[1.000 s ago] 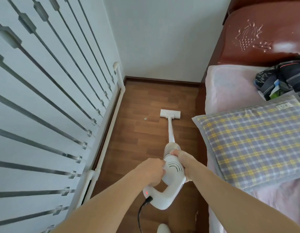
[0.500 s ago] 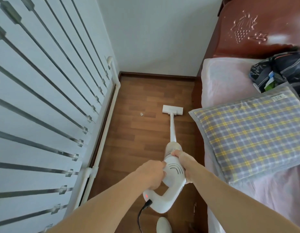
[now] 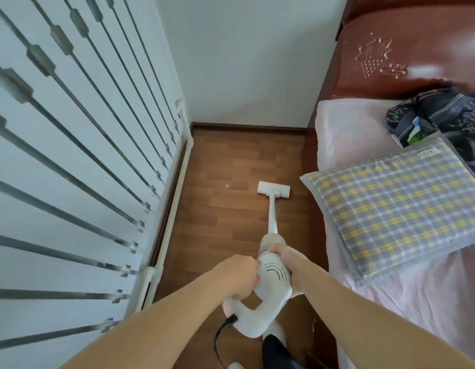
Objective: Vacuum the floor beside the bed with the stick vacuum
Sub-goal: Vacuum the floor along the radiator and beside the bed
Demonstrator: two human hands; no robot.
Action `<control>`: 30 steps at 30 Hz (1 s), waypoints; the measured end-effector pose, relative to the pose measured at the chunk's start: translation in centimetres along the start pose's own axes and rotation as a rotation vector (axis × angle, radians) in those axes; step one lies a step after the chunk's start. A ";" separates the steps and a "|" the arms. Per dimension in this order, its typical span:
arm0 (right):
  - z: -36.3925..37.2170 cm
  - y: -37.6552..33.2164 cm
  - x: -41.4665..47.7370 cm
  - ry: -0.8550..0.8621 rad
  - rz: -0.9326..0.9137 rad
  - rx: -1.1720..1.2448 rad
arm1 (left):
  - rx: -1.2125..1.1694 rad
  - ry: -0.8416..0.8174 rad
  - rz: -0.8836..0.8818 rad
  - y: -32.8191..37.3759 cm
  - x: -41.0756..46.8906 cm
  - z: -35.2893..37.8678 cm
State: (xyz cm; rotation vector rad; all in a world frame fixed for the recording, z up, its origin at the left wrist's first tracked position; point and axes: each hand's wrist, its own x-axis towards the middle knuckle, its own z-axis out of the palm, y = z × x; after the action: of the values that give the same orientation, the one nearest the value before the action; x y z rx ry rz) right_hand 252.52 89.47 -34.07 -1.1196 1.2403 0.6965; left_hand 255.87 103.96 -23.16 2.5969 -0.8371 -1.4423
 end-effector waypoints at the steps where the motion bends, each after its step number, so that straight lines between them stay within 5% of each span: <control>1: -0.1 -0.5 0.4 0.004 0.000 -0.003 | -0.012 0.001 0.000 0.0 0.5 -0.2; 30: -9.3 -31.2 13.6 0.036 -0.069 -0.011 | -0.045 0.089 0.023 5.0 25.0 -22.6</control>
State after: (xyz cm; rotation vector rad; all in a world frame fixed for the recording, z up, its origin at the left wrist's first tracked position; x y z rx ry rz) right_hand 280.30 68.09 -38.08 -1.1825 1.2236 0.6344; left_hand 282.24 83.01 -28.20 2.5883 -0.8110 -1.3136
